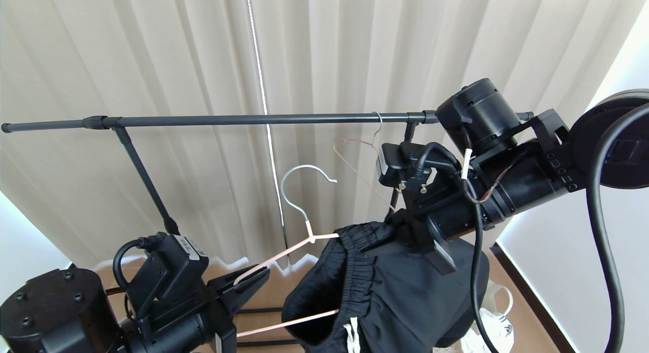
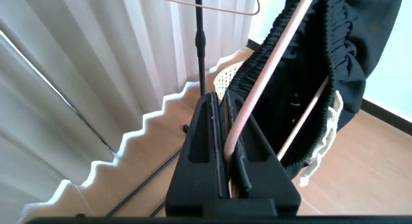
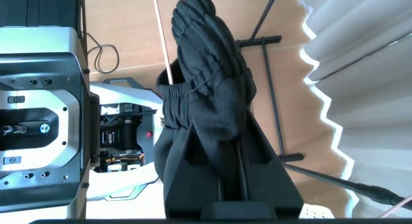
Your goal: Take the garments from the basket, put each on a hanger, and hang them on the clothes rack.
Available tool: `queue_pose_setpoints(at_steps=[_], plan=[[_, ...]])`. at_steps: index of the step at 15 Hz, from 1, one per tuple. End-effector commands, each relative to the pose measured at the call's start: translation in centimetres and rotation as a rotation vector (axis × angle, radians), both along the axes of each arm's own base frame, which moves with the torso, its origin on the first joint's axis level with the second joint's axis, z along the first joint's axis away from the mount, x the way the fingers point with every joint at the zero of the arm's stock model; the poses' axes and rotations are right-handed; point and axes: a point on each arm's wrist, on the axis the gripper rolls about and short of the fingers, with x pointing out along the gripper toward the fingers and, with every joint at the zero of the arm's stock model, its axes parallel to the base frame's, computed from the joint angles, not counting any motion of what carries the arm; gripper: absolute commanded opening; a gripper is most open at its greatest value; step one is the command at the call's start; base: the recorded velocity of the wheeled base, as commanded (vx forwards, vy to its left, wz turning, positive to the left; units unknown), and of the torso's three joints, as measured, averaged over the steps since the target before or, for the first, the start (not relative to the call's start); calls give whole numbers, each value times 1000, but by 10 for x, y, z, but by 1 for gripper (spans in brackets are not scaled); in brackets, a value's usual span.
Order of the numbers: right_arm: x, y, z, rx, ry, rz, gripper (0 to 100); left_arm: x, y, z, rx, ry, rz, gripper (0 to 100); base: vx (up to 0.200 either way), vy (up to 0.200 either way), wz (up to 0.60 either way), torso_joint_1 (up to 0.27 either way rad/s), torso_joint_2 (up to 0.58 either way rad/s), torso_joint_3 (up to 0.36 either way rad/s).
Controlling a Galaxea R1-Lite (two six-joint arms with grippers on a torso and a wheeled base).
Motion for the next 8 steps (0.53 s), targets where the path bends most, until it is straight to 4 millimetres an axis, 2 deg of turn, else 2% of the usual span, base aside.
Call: queue_pose_setpoints(at_steps=[1, 3, 4, 8], plan=[[-2, -1, 3, 5, -6, 1, 0, 1, 0, 0, -4, 2, 1, 0, 0, 0, 0, 0, 0, 0], [-2, -1, 4, 6, -8, 1, 0, 2, 0, 0, -4, 4, 6, 0, 0, 0, 0, 0, 0, 0], [-3, -2, 4, 7, -10, 1, 0, 2, 0, 1, -7, 0, 6, 100, 0, 0, 0, 0, 0, 0], [-18, -13, 9, 4, -12, 1, 0, 3, 1, 7, -80, -5, 13, 100, 0, 0, 0, 0, 0, 0]])
